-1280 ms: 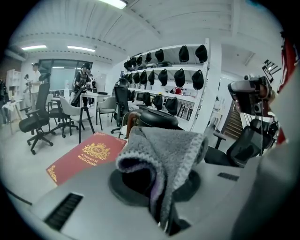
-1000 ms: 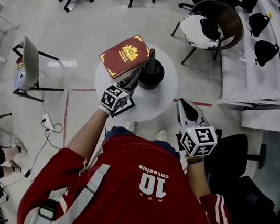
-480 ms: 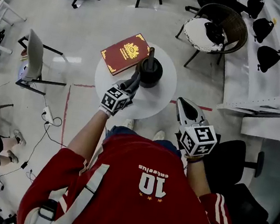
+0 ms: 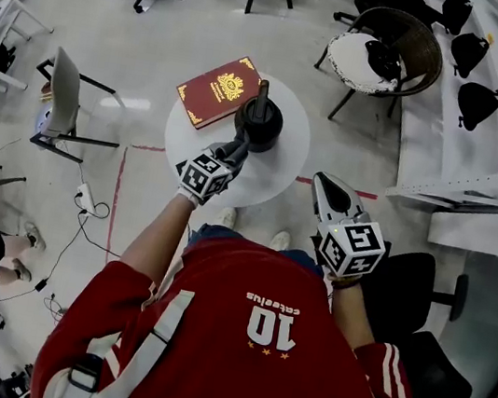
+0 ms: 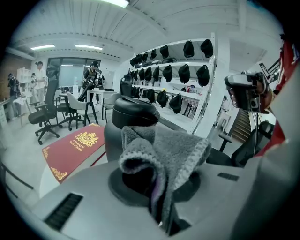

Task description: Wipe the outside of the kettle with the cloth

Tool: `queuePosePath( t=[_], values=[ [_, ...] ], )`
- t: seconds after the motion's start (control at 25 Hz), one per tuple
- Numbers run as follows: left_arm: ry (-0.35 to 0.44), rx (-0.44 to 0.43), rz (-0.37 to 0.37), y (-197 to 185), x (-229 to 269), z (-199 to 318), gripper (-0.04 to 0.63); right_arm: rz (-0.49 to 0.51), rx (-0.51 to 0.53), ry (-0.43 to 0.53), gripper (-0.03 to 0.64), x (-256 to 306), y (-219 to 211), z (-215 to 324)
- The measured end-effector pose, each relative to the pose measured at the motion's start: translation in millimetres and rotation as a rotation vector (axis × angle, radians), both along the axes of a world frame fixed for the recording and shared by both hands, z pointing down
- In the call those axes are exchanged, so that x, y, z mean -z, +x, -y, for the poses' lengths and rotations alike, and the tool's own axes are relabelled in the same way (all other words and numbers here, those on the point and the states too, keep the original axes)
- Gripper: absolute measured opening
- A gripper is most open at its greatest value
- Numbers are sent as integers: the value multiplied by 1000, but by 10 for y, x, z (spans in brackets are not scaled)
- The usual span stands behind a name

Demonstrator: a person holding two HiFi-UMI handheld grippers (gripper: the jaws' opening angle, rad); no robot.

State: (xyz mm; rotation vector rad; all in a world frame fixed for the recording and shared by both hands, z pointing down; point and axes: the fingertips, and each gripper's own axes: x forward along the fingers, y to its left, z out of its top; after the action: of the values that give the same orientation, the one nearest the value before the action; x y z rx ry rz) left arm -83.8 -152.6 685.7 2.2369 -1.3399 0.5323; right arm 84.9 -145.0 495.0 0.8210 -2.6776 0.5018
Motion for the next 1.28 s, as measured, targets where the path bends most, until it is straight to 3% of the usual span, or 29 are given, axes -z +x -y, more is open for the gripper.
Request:
queuePosePath(
  t=[0.36, 0.72, 1.28],
  values=[
    [-16, 9, 0, 347, -32, 67, 46, 15, 16, -14, 17, -69, 351, 69],
    [-2, 52, 48, 528, 33, 173, 46, 51, 56, 13, 17, -40, 655, 98],
    [9, 122, -37, 877, 136, 568, 46, 64, -30, 26, 17, -106, 1256, 102]
  ],
)
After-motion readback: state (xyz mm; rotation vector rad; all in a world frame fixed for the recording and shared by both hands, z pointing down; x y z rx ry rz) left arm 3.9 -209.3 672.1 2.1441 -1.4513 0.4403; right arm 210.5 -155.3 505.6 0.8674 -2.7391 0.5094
